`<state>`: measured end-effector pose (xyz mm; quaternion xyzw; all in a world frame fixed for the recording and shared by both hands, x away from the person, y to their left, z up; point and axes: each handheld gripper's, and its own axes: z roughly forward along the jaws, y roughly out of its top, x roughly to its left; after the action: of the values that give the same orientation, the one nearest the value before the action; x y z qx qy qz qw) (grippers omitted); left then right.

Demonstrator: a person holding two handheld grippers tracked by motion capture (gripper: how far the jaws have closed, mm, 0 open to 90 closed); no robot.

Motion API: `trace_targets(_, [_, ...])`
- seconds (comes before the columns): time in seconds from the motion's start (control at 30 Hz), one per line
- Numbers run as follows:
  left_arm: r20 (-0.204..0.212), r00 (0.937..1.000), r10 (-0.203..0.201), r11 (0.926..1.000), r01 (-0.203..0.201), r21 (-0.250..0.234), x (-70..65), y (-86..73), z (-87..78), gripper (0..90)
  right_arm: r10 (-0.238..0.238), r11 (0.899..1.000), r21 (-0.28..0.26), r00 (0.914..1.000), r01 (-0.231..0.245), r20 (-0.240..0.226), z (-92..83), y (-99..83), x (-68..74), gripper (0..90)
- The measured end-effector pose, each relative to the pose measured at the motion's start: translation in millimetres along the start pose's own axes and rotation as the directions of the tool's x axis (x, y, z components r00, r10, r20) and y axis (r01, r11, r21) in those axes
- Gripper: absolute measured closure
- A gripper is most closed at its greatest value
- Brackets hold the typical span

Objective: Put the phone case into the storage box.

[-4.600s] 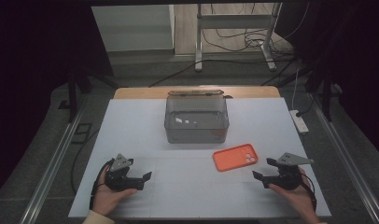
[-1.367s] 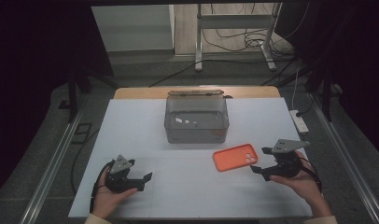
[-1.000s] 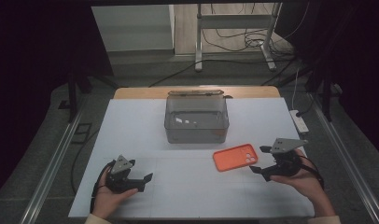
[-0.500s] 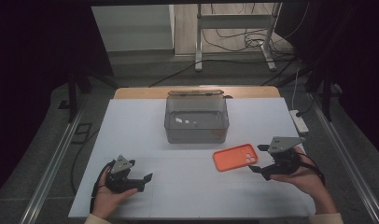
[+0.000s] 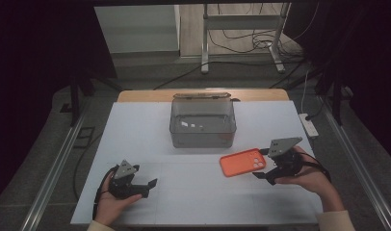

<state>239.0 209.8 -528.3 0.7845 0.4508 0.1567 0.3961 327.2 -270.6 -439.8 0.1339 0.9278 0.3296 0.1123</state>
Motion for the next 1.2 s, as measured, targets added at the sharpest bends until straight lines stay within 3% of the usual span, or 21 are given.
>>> trace_targets(0.53, [0.004, 1.0000, 0.005, 1.0000, -0.005, 0.003, -1.0, 0.1, 0.1, 11.4, -0.075, 0.992, 0.093, 0.9931, 0.083, -0.090, 20.6, 12.5, -6.5, 19.3])
trace_targets(0.83, [0.007, 0.9999, 0.008, 1.0000, -0.008, 0.002, -1.5, 0.3, 0.7, 11.4, -0.107, 0.988, 0.102, 0.9898, 0.116, -0.094, 25.7, 16.9, -11.1, 18.5])
trace_targets(1.2, [0.006, 1.0000, 0.007, 1.0000, -0.007, 0.002, -2.0, -0.1, 0.9, 11.5, -0.186, 0.972, 0.122, 0.9740, 0.202, -0.130, 33.7, 23.0, -8.5, 18.5])
